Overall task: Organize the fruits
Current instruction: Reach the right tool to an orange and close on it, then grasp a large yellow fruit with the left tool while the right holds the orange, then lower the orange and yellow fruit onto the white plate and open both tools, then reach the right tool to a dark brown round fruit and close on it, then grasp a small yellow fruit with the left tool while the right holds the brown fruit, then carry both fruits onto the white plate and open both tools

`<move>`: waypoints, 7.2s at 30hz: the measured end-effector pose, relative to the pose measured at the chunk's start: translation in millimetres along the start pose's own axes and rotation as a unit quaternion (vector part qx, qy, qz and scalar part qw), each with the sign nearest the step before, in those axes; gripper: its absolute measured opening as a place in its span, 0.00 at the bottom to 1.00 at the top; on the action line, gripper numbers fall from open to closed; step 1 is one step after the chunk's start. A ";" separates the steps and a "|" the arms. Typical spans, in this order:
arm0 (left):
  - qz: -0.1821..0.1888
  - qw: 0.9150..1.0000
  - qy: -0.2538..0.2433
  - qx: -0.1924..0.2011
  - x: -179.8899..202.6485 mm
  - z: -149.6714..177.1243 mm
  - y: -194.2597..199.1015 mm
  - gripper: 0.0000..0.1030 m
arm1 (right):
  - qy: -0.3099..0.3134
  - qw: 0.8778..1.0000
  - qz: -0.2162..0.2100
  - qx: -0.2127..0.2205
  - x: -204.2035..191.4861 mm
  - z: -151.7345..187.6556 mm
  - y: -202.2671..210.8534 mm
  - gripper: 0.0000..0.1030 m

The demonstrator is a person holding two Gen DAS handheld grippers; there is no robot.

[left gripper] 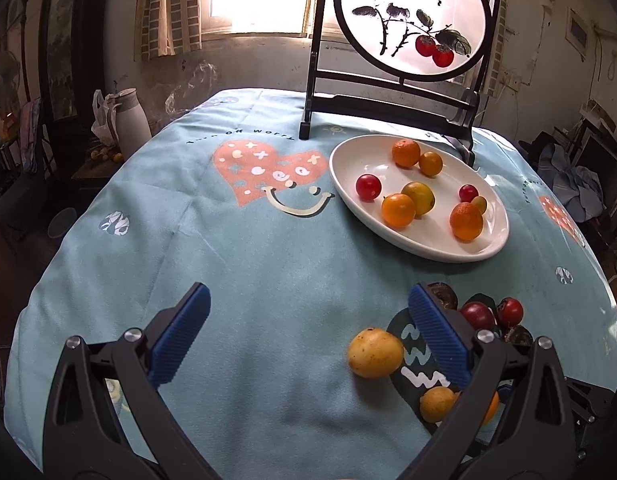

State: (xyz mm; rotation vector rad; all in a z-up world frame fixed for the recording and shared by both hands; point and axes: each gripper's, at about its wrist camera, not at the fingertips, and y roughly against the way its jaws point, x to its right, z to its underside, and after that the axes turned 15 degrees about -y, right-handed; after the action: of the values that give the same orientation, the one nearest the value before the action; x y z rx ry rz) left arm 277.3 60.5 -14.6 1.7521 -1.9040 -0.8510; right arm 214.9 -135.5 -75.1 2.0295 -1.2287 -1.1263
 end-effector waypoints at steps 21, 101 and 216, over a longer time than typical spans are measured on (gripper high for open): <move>0.005 1.000 -0.002 -0.017 -7.7 0.3 -4.0 0.98 | -0.003 0.999 -0.027 0.020 1.6 -2.6 3.8 0.37; 0.070 0.991 -0.096 -0.061 52.7 -136.8 -161.9 0.39 | -0.045 0.993 0.032 0.105 80.2 -185.2 -50.8 0.37; 0.130 0.966 -0.216 -0.053 97.2 47.4 -12.0 0.27 | -0.062 0.989 0.049 0.125 87.5 -47.1 43.1 0.42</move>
State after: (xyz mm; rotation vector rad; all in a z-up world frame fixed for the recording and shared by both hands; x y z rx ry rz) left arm 242.6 -28.2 -67.1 1.2881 -2.2449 -1.2838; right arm 256.4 -232.8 -51.8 2.0773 -1.5839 -1.1120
